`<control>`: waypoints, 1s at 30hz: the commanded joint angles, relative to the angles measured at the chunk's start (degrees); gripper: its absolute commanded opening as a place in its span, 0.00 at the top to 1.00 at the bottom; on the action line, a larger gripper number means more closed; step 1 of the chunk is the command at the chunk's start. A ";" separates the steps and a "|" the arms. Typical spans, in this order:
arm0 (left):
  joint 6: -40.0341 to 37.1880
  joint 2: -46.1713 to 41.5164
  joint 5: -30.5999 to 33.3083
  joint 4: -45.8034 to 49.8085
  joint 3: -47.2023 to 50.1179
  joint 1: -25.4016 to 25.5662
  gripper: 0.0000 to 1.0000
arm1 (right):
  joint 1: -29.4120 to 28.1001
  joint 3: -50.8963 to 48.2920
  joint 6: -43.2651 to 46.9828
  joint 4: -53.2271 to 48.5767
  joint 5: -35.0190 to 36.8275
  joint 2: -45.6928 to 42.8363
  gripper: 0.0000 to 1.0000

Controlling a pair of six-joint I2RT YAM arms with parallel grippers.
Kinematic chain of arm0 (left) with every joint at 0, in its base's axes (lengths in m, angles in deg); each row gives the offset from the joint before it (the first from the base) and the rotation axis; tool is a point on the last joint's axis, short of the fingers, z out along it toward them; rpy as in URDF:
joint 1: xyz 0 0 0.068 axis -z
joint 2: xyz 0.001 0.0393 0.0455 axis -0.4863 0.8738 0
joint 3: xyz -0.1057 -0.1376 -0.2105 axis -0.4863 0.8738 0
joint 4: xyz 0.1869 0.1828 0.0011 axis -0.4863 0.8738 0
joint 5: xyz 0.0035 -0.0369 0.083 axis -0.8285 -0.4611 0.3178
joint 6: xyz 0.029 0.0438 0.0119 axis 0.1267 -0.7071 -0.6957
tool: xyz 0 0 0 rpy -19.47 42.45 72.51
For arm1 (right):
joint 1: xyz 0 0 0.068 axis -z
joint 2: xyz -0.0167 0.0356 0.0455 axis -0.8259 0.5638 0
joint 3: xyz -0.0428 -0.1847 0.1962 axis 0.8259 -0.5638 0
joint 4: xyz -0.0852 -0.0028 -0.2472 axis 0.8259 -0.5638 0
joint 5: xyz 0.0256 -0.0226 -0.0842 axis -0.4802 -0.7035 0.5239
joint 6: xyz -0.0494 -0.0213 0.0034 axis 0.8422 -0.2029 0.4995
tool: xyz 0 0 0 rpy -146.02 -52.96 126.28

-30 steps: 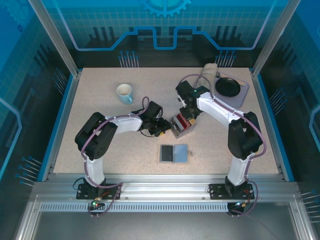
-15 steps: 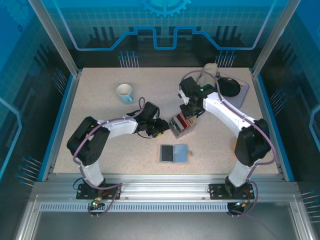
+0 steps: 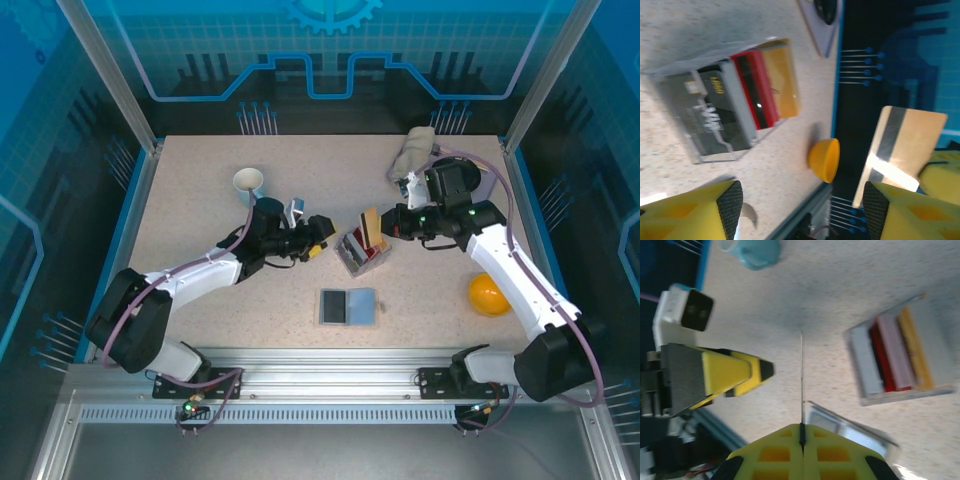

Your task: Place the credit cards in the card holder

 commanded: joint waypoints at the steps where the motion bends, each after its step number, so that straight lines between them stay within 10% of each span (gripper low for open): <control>1: 4.01 0.53 -6.67 -11.89 -0.55 -0.17 0.32 | 0.65 -2.77 -8.40 8.84 -10.94 -1.88 0.99; 30: 5.29 0.67 -11.07 -17.72 -2.45 0.94 1.00 | 1.83 -14.36 -23.53 23.63 -13.30 -3.61 0.96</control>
